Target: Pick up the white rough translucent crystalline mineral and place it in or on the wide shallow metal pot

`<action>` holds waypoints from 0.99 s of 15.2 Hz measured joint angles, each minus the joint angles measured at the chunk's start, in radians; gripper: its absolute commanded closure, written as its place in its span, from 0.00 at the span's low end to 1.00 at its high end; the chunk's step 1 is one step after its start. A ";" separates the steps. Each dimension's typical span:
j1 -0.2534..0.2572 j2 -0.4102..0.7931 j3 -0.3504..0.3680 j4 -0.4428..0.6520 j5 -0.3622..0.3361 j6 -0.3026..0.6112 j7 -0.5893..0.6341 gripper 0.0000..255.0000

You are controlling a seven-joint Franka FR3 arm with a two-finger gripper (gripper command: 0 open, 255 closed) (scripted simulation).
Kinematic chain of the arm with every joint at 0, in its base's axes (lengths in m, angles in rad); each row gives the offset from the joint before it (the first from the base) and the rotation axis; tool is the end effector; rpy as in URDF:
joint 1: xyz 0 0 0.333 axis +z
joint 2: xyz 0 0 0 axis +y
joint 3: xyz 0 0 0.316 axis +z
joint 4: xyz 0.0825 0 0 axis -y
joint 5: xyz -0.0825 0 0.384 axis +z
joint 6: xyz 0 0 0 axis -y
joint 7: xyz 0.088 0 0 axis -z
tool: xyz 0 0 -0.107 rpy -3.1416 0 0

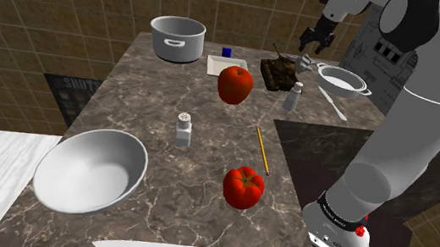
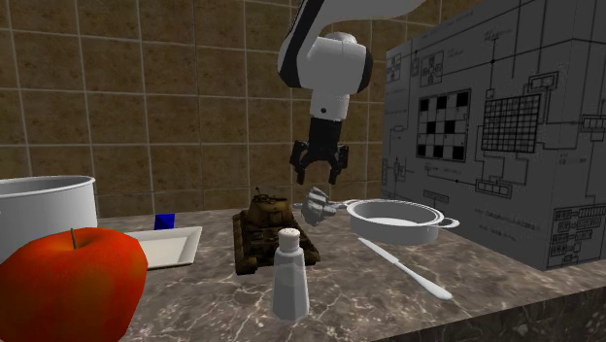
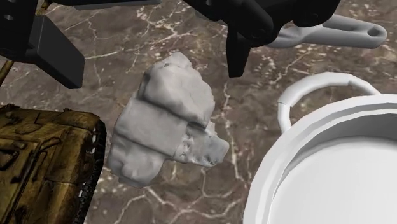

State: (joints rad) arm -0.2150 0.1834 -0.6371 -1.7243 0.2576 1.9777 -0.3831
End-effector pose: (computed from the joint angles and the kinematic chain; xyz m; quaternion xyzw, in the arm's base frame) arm 0.4369 -0.4395 0.5002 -0.9596 0.2679 -0.0829 0.0229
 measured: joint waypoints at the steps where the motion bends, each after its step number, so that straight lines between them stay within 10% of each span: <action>1: -0.003 0.009 0.001 -0.002 0.007 0.008 -0.006 0.00; 12: -0.006 0.038 0.008 -0.035 0.034 0.068 -0.023 0.00; 13: -0.007 0.039 0.009 -0.033 0.035 0.067 -0.022 1.00; 15: -0.008 0.040 0.008 -0.030 0.036 0.069 -0.023 1.00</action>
State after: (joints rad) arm -0.2229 0.2235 -0.6292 -1.7539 0.2935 2.0470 -0.4062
